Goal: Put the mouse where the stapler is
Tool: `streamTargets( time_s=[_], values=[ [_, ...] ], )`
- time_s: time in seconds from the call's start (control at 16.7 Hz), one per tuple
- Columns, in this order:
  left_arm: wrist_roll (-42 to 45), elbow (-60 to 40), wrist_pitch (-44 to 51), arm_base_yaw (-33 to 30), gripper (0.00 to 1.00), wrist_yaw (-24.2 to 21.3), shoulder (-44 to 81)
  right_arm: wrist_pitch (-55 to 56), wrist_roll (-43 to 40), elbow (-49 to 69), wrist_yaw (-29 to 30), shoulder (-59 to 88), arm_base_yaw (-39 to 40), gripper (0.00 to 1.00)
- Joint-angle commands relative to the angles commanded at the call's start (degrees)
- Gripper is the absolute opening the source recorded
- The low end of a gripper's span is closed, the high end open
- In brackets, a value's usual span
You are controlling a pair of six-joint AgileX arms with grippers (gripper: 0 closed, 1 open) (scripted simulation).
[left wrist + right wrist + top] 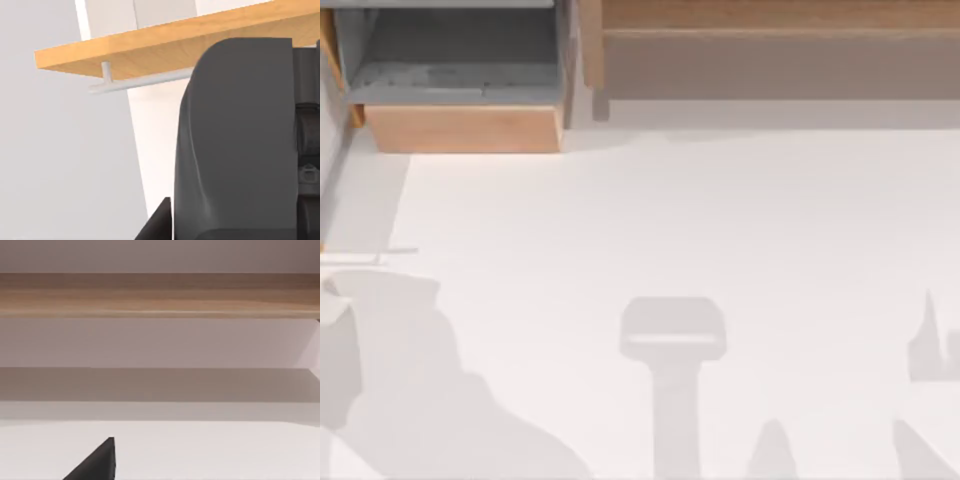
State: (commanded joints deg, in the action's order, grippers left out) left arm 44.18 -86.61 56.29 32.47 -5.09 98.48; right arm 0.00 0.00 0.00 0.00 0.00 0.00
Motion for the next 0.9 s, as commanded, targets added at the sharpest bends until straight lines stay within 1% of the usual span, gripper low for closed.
streamTargets(
  time_s=[0.3,0.54,0.72,0.9],
  values=[
    [2.04,20.53,-5.09,6.50,0.00,0.47,-10.74,0.00,0.00,0.00,0.00,0.00,0.00,1.00],
    [2.17,34.39,-8.12,10.30,0.00,0.65,-15.78,0.00,0.00,0.00,0.00,0.00,0.00,1.00],
    [1.78,41.74,-9.42,11.92,0.00,0.76,-17.57,0.00,0.00,0.00,0.00,0.00,0.00,1.00],
    [1.45,45.51,-9.89,12.54,0.00,0.79,-18.13,0.00,0.00,0.00,0.00,0.00,0.00,1.00]
  ],
)
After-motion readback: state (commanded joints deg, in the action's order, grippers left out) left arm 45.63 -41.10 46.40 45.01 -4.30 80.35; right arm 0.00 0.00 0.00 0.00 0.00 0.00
